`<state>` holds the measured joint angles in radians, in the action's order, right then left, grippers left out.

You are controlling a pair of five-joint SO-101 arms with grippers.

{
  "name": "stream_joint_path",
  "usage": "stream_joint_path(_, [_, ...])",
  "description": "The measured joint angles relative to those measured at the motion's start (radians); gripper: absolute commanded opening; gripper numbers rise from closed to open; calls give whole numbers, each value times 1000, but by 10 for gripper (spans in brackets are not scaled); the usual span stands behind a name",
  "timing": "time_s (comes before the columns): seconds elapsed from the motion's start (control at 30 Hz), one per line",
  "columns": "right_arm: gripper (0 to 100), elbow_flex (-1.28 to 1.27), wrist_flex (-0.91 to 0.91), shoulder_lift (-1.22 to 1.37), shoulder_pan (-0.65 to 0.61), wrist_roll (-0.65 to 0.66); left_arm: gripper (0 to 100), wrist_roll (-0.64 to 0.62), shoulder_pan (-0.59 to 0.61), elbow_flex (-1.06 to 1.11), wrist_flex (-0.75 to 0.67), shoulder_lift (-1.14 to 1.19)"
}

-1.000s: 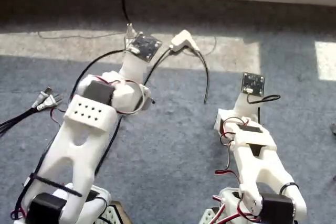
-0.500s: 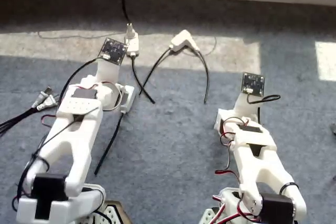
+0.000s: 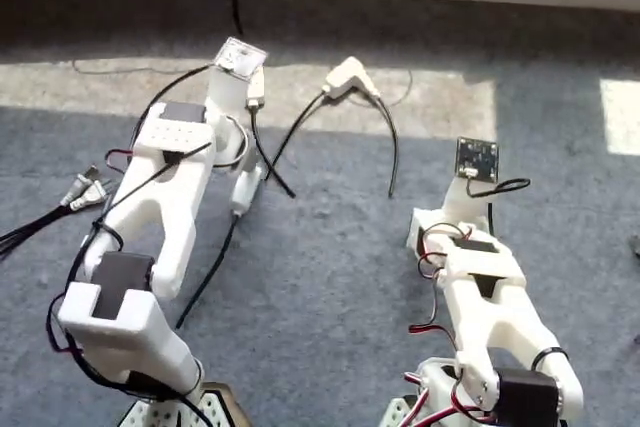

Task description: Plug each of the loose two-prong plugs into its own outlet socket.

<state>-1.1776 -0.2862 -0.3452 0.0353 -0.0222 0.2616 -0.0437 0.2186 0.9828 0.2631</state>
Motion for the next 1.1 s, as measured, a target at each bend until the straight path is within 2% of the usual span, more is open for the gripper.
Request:
stream_joint_path(0.1, [8,0,0,0,-2,5,220,0,-80,9,80,17])
stream_joint_path(0.2, [8,0,0,0,-2,5,220,-51,-152,11,137,26])
stream_joint_path(0.37, [8,0,0,0,-3,5,220,-127,-244,12,152,32])
stream_joint_path(0.5, [8,0,0,0,-3,5,220,-167,-267,5,157,32])
stream_joint_path(0.7, [8,2,0,0,-3,8,226,-170,-255,-124,250,32])
stream_joint_path(0.9, [8,2,0,0,-3,12,243,-26,-201,-413,528,34])
stream_joint_path(1.0, [8,2,0,0,-3,12,264,31,-129,-600,658,34])
stream_joint_path(1.1, [8,2,0,0,-3,12,266,112,0,-744,724,32])
